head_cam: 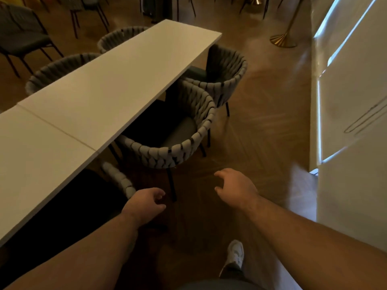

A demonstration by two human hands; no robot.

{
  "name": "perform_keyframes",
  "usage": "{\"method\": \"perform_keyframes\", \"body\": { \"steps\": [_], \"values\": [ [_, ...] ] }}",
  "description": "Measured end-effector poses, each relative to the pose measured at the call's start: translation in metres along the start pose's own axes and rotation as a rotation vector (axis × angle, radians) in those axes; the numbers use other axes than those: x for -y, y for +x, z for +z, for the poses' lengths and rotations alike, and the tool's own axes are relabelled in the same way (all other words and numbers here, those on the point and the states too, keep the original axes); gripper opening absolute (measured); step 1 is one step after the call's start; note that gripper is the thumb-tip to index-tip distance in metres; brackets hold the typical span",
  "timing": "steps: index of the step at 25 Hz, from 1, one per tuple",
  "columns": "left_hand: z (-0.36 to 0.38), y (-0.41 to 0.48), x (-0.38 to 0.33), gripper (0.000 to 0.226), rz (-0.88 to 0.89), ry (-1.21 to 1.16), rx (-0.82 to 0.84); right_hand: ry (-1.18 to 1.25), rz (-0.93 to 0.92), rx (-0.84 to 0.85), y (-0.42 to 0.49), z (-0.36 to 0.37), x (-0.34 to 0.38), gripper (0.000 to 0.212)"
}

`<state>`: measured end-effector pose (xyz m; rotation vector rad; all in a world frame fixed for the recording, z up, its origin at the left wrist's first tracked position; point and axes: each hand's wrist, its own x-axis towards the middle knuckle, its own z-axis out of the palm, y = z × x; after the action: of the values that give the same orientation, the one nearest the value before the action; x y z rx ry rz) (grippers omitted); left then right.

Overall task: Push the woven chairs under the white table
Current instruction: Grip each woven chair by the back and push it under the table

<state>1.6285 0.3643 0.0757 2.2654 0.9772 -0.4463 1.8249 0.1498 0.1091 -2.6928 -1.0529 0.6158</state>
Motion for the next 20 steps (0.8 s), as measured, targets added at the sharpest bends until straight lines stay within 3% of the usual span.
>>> {"method": "perform_keyframes", "body": {
  "steps": [9,20],
  "values": [
    [0.004,0.064,-0.122,0.057,-0.106,0.025,-0.067,0.045,0.011,0.029,0.083,-0.058,-0.119,0.054],
    [-0.025,0.163,-0.118,0.064,-0.174,-0.03,-0.124,-0.008,-0.111,0.151,0.209,-0.061,-0.098,0.058]
  ]
}}
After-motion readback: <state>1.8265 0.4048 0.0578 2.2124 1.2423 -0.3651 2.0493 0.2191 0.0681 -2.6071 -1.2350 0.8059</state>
